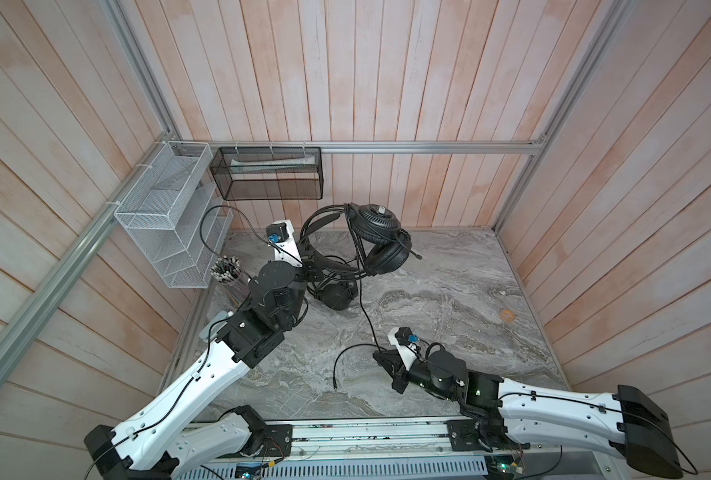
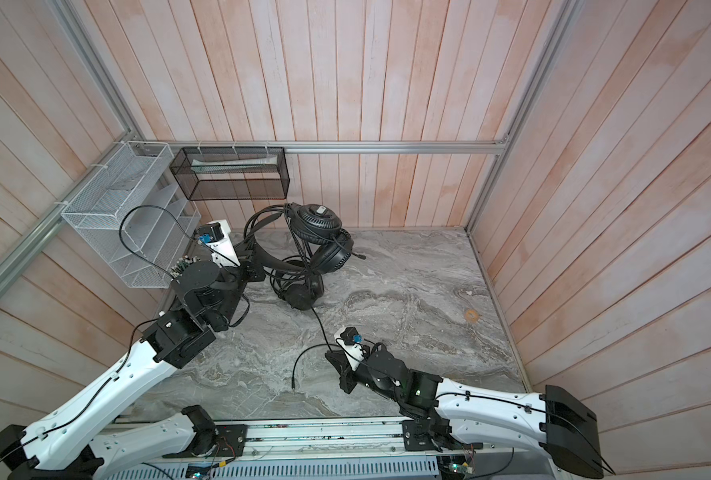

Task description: Wrap the headphones

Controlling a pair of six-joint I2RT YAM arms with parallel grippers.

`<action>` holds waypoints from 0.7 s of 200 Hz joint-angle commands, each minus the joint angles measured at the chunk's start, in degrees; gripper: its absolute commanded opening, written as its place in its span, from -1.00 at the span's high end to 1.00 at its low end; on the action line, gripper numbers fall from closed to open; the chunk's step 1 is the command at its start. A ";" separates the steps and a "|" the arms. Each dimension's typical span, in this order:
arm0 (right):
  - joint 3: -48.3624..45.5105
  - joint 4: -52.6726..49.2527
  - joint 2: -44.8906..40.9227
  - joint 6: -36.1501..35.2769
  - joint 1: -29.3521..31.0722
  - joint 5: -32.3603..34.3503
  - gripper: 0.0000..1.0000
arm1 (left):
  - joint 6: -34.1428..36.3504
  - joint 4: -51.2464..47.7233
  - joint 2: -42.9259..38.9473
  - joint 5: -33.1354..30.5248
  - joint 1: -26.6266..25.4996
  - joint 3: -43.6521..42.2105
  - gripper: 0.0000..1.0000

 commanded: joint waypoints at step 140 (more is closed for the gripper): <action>23.33 -26.32 -5.18 -9.92 13.04 14.16 1.00 | -4.62 1.66 5.65 9.06 10.04 -0.81 1.00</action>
